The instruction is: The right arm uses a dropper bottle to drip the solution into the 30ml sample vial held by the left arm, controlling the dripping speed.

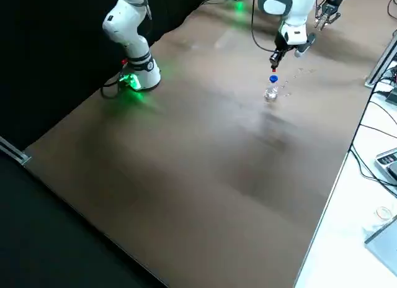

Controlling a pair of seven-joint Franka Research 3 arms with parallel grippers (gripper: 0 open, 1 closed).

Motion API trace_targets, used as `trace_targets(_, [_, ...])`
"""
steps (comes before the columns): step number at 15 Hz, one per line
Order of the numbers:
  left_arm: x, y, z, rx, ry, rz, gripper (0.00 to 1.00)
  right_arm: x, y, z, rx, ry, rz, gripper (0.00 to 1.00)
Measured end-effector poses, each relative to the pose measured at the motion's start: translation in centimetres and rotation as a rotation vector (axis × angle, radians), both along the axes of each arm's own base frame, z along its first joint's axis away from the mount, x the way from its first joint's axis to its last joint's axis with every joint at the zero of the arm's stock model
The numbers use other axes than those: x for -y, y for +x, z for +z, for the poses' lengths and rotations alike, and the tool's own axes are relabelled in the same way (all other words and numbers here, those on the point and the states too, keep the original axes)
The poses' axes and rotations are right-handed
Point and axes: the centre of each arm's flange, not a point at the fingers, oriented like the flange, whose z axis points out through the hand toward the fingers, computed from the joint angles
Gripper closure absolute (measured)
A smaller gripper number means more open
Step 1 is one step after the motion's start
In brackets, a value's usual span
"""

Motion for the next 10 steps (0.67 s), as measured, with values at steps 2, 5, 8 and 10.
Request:
trace_targets(2, [2.0, -0.2, 0.9, -0.018, 0.033, 0.012, 0.69, 0.0, 0.0, 1.0, 0.012, 0.004, 0.0, 0.86])
trace_targets(5, [6.8, -1.8, 1.8, -0.052, 0.061, 0.019, 0.69, -0.1, -0.1, 1.6, 0.022, 0.007, 0.001, 0.87])
trace_targets(8, [12.4, -3.7, 3.1, -0.034, 0.066, 0.055, 0.69, -0.1, 0.0, 2.1, 0.031, 0.01, 0.0, 0.86])
trace_targets(10, [15.3, -5.0, 3.5, 0.001, 0.064, 0.054, 0.69, -0.1, 0.1, 2.5, 0.038, 0.012, 0.0, 0.87])
